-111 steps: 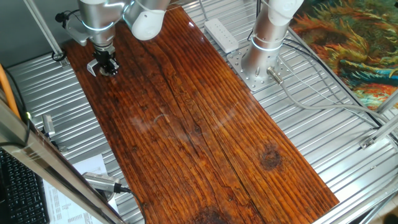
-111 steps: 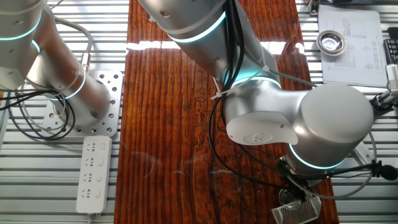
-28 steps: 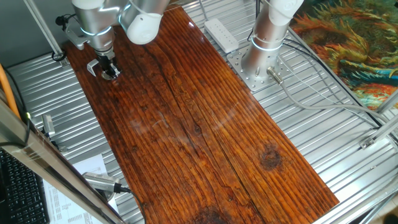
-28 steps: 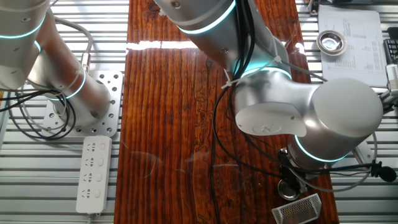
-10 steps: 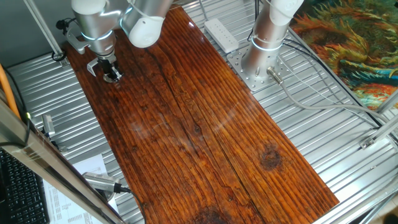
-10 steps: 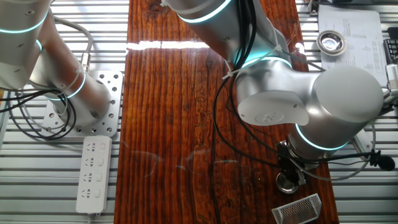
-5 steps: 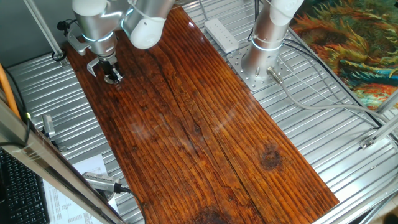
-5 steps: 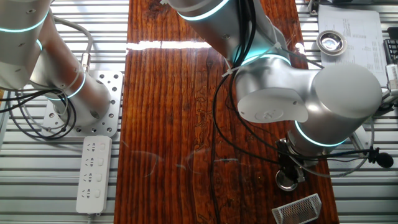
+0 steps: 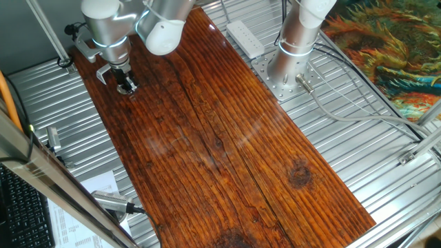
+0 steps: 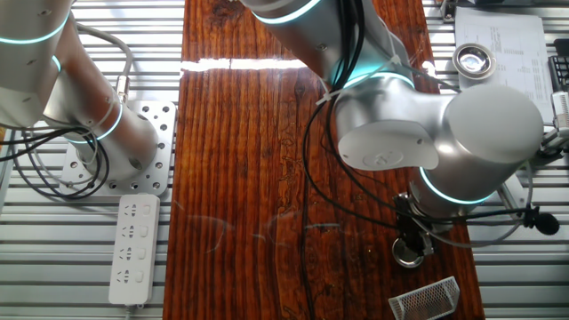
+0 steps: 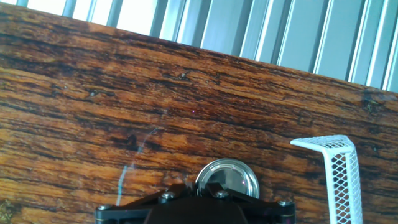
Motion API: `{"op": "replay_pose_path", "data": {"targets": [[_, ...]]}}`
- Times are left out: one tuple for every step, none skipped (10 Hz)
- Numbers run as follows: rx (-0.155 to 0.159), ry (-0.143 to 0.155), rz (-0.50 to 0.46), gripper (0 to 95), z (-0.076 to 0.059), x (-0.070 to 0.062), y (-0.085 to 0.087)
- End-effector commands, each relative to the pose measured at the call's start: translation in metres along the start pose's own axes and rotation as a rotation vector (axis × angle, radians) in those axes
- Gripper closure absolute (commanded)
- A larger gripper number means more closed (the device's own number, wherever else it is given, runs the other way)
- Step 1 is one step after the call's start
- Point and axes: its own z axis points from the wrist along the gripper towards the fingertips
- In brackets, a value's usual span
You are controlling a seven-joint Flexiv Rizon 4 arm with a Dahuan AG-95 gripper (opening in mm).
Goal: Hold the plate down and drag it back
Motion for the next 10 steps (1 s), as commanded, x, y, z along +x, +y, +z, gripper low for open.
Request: {"op": "replay_pose_path", "data": {"targets": [[0.000,0.001,0.000,95.0,-0.0009,0.0004,0.0009],[0.000,0.001,0.001,95.0,-0.0009,0.0004,0.0016],[0.001,0.002,0.003,95.0,-0.0009,0.0004,0.0017],[0.006,0.004,0.003,95.0,-0.0009,0.0004,0.0017],[0.006,0.004,0.001,95.0,-0.0009,0.0004,0.0017],[0.003,0.004,-0.015,95.0,-0.0009,0.0004,0.0017],[-0.001,0.007,-0.031,95.0,-0.0009,0.0004,0.0017],[-0.006,0.010,-0.036,95.0,-0.0009,0.0004,0.0017],[-0.006,0.011,-0.044,95.0,-0.0009,0.0004,0.0017],[-0.008,0.007,-0.054,95.0,-0.0009,0.0004,0.0017]]}}
